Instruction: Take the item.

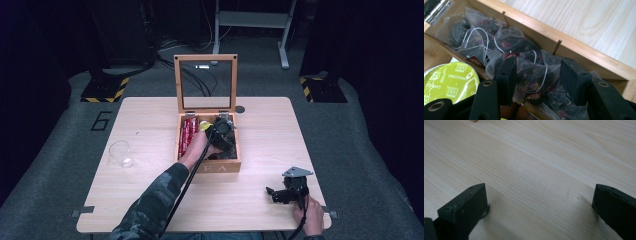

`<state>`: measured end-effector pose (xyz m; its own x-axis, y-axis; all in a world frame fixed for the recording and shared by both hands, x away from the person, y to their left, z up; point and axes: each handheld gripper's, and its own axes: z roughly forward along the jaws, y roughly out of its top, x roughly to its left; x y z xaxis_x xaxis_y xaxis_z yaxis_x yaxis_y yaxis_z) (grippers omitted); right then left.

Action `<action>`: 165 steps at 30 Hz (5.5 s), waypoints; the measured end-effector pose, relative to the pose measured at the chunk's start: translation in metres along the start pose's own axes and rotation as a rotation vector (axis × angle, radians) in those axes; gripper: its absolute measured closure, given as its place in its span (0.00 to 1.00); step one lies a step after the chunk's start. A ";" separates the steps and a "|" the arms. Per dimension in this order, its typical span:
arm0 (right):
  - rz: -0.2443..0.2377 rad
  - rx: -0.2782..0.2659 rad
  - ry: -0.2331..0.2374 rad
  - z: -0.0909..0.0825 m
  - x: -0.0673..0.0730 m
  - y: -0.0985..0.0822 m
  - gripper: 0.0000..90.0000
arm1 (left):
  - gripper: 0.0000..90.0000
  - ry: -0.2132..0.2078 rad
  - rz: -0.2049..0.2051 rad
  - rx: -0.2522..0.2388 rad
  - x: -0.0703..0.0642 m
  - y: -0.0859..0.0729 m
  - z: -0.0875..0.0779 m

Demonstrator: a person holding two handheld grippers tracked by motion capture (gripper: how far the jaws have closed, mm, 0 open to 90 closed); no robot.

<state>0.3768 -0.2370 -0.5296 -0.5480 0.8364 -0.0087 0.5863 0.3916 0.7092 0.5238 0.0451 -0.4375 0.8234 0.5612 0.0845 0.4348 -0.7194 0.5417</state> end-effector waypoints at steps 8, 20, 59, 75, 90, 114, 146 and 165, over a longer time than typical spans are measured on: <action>0.001 0.000 0.000 0.000 0.000 0.000 0.00 | 0.65 0.005 -0.001 0.048 -0.004 -0.003 0.011; 0.001 0.000 0.000 0.000 0.000 0.000 0.00 | 0.89 0.025 0.022 0.067 -0.006 -0.004 0.009; -0.001 0.000 0.000 0.000 0.000 0.000 0.00 | 0.93 0.047 -0.012 -0.160 0.005 -0.006 -0.058; 0.009 -0.003 -0.001 0.000 0.001 0.000 0.00 | 0.93 0.075 -0.073 -0.230 0.024 -0.027 -0.090; 0.009 -0.003 -0.001 0.000 0.001 0.000 0.00 | 0.93 0.110 -0.122 -0.257 0.041 -0.052 -0.116; 0.012 -0.004 -0.002 0.000 0.001 0.000 0.00 | 0.94 0.213 -0.220 -0.336 0.073 -0.120 -0.183; 0.011 -0.004 -0.002 0.000 0.001 0.000 0.00 | 0.94 0.335 -0.392 -0.384 0.104 -0.208 -0.233; 0.010 -0.006 -0.002 0.001 0.001 0.000 0.00 | 0.94 0.340 -0.487 -0.273 0.127 -0.253 -0.218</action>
<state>0.3769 -0.2363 -0.5299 -0.5410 0.8410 -0.0034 0.5883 0.3813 0.7131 0.4383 0.3875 -0.3813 0.3752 0.9269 0.0112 0.5839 -0.2457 0.7738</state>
